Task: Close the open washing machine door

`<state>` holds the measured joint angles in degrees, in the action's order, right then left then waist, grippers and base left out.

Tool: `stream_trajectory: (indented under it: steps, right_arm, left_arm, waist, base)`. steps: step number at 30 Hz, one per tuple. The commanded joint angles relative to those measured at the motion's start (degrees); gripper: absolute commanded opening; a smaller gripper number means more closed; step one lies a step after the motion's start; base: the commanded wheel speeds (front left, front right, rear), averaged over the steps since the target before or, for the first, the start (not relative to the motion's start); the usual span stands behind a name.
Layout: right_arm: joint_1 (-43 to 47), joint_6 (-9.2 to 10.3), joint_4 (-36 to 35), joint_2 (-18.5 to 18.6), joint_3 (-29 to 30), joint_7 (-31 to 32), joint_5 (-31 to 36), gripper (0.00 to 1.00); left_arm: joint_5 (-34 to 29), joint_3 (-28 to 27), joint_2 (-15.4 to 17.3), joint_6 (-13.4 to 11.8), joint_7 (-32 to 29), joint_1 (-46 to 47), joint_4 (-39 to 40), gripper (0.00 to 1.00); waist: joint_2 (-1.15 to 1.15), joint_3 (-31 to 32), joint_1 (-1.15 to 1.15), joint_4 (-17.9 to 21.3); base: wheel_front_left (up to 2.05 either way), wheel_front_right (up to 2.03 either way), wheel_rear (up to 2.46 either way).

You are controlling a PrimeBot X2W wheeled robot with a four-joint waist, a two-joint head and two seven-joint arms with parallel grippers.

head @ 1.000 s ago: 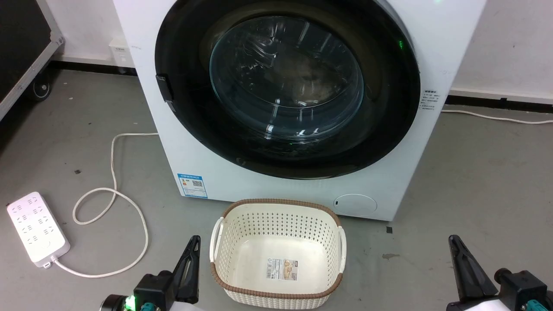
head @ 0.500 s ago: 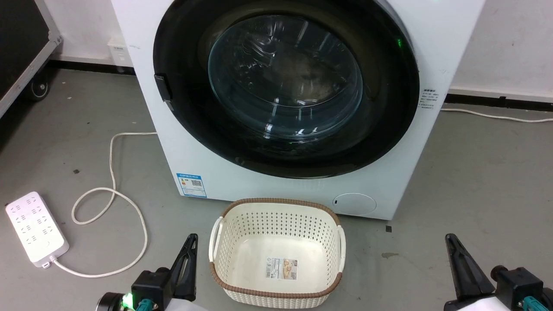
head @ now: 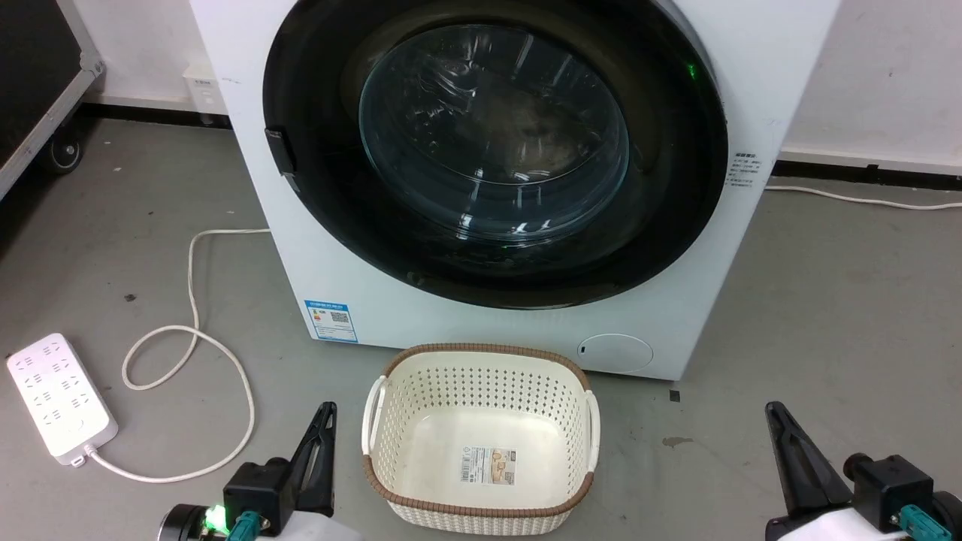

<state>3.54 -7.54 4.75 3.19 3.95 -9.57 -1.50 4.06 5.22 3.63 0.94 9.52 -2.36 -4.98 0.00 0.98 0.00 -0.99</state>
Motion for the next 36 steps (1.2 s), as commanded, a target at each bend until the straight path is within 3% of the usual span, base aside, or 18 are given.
stream_trajectory:
  steps: [1,36]
  right_arm:
    - [-0.9,0.02,-0.6,-0.1,-0.2,0.4,0.2,0.0]
    - [-2.1,0.03,-2.4,-0.2,-1.8,4.4,0.8,0.0]
  left_arm:
    - [-0.5,-0.2,-0.1,-0.3,-0.4,0.6,0.4,0.0]
    - [-2.0,-2.4,-0.4,-0.6,-4.4,1.4,2.4,0.0]
  waist:
    - [0.0,0.0,0.0,0.0]
    - [0.0,-0.4,0.0,0.4]
  base:
    - [0.0,0.0,0.0]
    - [0.0,0.0,0.0]
